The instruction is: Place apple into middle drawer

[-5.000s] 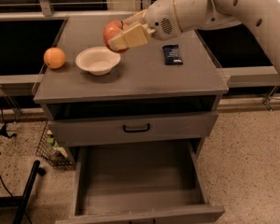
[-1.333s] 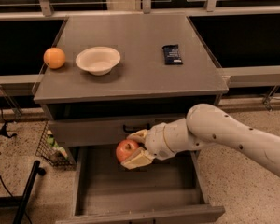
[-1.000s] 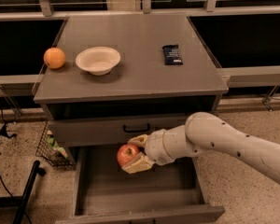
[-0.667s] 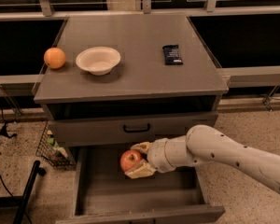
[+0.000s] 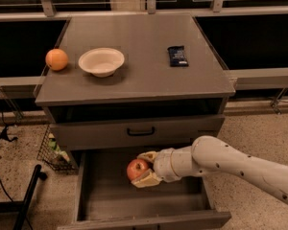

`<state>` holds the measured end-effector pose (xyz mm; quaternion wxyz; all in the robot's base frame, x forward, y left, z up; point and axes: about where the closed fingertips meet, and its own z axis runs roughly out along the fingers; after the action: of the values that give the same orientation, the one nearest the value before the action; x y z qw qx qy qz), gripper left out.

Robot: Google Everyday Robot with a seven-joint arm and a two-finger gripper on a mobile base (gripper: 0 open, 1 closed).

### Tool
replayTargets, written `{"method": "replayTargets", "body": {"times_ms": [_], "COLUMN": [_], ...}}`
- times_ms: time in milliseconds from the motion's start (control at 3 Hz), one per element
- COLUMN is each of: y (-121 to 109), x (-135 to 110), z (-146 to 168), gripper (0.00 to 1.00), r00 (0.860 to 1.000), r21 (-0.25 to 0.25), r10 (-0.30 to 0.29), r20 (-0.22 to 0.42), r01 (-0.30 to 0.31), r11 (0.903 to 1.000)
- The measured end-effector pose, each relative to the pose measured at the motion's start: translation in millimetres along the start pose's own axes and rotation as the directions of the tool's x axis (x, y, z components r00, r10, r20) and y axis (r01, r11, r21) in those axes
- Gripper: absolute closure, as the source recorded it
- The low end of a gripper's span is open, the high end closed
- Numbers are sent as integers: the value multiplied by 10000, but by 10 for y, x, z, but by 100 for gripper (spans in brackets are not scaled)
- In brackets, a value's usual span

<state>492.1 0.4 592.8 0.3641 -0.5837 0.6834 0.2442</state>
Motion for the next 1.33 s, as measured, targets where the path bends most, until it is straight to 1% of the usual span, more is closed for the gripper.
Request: {"method": "replayTargets", "body": {"times_ms": [333,667,1333], "y": [-8,-48,-117], "x": [319,666,1005], "z": [165,394,651], "gripper": [100,100,100], "r00": [10000,9999,9995], "r21": [76,174,216], "r10": [-39,-136,-308], "r20": [-80,-26,-22], "r01": [39,137,309], "r11": [10000,9998,9993]}}
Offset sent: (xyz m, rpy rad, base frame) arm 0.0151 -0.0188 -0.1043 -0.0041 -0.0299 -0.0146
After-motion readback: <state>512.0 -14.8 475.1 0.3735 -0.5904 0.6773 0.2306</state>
